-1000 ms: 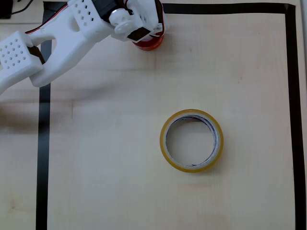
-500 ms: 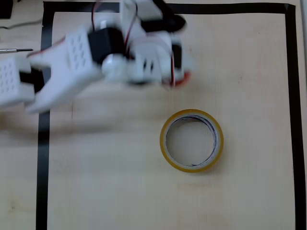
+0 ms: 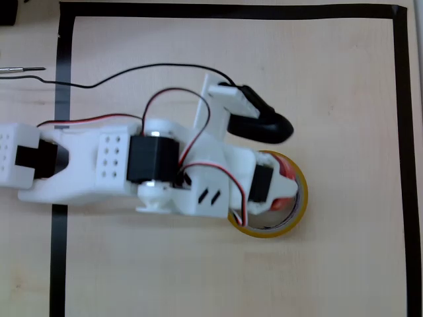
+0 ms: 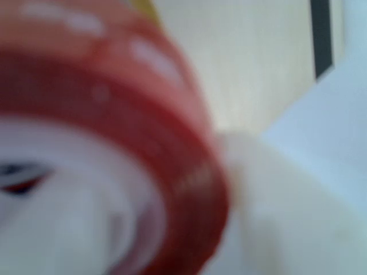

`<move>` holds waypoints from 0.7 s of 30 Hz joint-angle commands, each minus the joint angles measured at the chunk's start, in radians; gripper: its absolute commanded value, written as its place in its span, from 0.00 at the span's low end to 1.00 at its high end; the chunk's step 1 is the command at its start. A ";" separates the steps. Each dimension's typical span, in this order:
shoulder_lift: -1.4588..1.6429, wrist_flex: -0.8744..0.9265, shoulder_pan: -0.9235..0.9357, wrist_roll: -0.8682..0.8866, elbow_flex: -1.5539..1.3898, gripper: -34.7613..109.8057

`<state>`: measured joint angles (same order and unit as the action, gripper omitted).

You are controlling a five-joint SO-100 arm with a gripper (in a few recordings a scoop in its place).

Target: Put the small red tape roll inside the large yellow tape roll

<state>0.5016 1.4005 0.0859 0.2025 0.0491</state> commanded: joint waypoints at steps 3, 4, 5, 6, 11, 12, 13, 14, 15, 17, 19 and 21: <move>0.120 -0.061 0.052 -0.005 0.035 0.24; 0.117 -0.061 0.055 -0.005 0.035 0.24; 0.114 -0.061 0.060 -0.005 0.038 0.24; 0.112 -0.061 0.061 -0.005 0.044 0.24; 0.112 -0.035 0.060 -0.003 0.057 0.25; 0.112 -0.025 0.057 -0.003 0.060 0.25; 0.112 -0.018 0.054 0.002 0.063 0.25; 0.112 -0.011 0.049 0.002 0.064 0.27; 0.110 -0.003 0.044 0.002 0.064 0.29; 0.106 0.015 0.034 0.003 0.069 0.32; 0.074 0.041 0.025 0.003 0.115 0.32; 0.029 0.077 0.017 0.003 0.189 0.35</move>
<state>0.4909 1.4343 0.1043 0.2010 0.0782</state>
